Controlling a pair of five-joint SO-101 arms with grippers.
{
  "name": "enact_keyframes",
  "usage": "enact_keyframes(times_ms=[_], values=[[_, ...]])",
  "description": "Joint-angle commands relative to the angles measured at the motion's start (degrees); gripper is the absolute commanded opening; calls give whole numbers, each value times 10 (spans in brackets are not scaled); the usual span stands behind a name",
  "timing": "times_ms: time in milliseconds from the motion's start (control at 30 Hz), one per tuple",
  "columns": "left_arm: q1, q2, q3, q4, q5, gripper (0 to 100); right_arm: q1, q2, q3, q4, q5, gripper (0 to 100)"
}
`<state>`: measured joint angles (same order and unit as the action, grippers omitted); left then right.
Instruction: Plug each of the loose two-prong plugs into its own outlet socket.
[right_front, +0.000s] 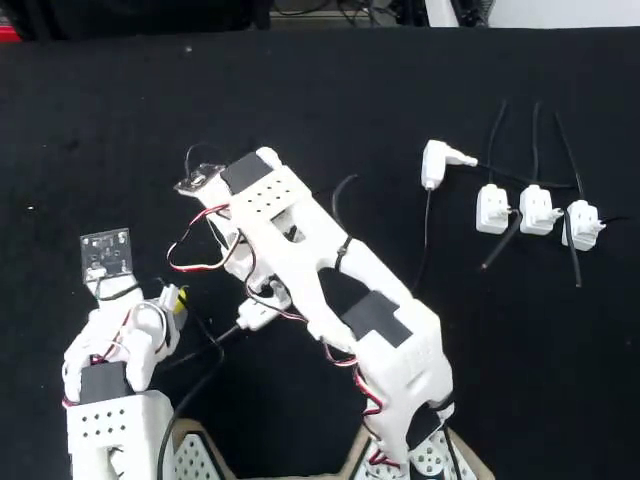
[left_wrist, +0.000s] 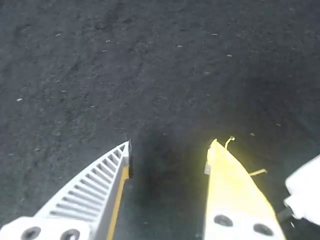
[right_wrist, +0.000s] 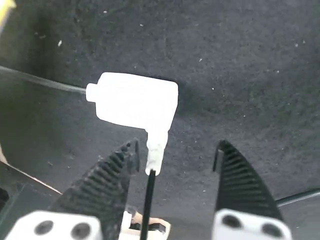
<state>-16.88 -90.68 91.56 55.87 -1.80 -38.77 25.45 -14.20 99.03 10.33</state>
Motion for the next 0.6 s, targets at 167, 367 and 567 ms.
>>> enact_keyframes(times_ms=[167, 367, 567], values=[[-96, -6, -46, 1, 7, 245, -9, -134, -15, -7, 292, 250], [-155, -6, -58, 1, 36, 245, -9, -172, 100, -46, 512, 325], [-158, -6, -58, -1, 38, 245, -33, -175, 262, -199, 555, 332]])
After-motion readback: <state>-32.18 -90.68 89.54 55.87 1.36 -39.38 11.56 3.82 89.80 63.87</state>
